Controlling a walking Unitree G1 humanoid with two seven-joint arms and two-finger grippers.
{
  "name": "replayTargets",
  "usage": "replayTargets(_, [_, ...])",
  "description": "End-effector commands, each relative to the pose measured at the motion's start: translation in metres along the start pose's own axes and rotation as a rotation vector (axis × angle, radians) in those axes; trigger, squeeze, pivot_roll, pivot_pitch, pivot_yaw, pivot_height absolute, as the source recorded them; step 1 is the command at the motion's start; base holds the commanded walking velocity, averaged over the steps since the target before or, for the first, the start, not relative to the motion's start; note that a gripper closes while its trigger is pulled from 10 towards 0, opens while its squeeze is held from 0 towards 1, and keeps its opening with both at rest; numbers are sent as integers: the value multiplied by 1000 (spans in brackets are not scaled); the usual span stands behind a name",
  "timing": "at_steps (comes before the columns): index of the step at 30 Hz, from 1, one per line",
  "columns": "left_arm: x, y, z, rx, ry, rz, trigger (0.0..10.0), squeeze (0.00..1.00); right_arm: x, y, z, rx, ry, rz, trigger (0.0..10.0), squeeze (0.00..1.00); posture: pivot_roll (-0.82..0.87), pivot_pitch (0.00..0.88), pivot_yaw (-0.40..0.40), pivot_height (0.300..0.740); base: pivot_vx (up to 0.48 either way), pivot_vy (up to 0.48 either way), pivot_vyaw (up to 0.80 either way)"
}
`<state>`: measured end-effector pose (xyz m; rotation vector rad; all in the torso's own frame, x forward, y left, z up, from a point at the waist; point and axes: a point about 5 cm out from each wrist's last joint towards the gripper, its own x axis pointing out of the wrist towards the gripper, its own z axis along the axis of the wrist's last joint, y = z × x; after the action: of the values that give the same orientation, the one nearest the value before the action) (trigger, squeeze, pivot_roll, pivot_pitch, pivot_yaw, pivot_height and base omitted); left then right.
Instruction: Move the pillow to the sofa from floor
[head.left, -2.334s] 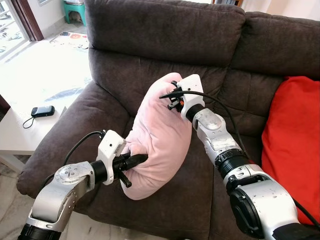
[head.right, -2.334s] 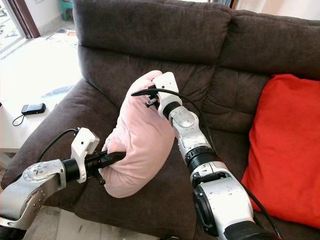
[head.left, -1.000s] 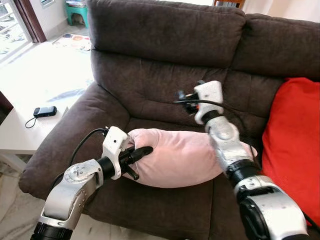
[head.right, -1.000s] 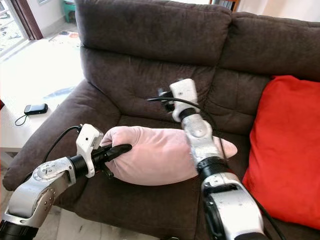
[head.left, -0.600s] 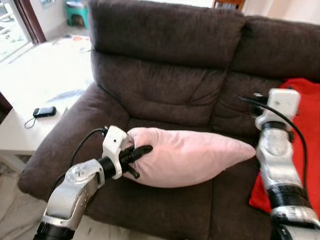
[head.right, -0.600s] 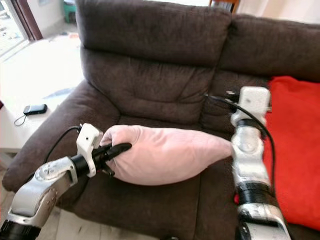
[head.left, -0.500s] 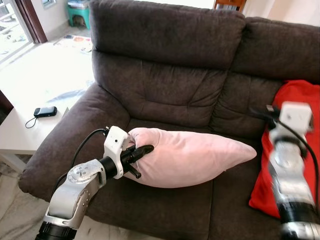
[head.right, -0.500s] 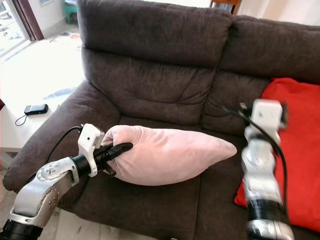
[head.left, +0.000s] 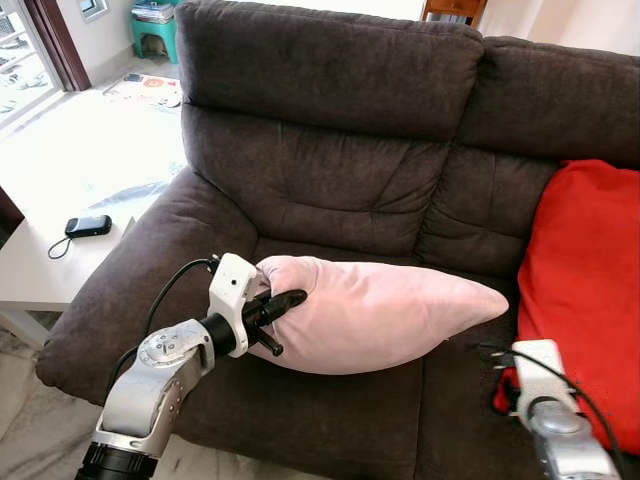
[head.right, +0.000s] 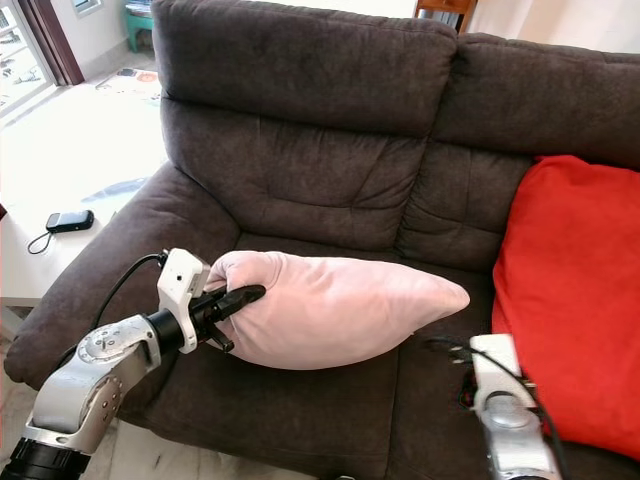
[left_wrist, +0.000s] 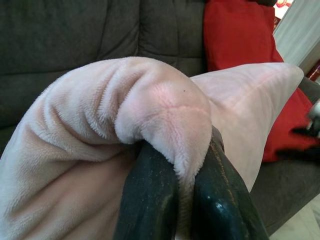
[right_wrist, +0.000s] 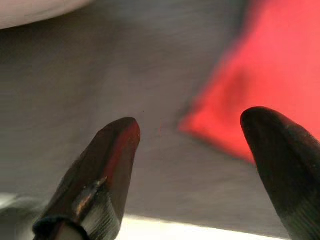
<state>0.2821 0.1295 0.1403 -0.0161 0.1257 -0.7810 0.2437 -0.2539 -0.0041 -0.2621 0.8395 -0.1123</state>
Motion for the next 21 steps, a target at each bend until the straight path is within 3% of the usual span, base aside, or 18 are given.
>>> replayTargets(1, [3,0,5,22,-17,-7,10000,0,0,16,0,-45,21,130,10000,0,33,94,-80,740,0,0,0])
replayTargets(2, [3,0,5,22,-17,-7,10000,0,0,16,0,-45,21,130,10000,0,33,94,-80,740,0,0,0])
replayTargets(4, [3,1,5,21,-22,-1,10000,0,3,34,-2,-117,34,236,10000,0,37,94,-84,740,0,0,0])
replayTargets(10, [3,2,5,14,-41,21,10000,0,9,42,3,-133,21,197,10000,0,47,97,-86,740,0,0,0])
replayTargets(16, [5,5,5,11,-60,56,10000,0,15,47,28,-122,-55,139,10000,0,50,97,-81,740,0,0,0])
replayTargets(21, [2,2,8,-10,-53,6,10000,0,19,50,59,-143,-142,80,10000,0,68,99,-83,740,0,0,0])
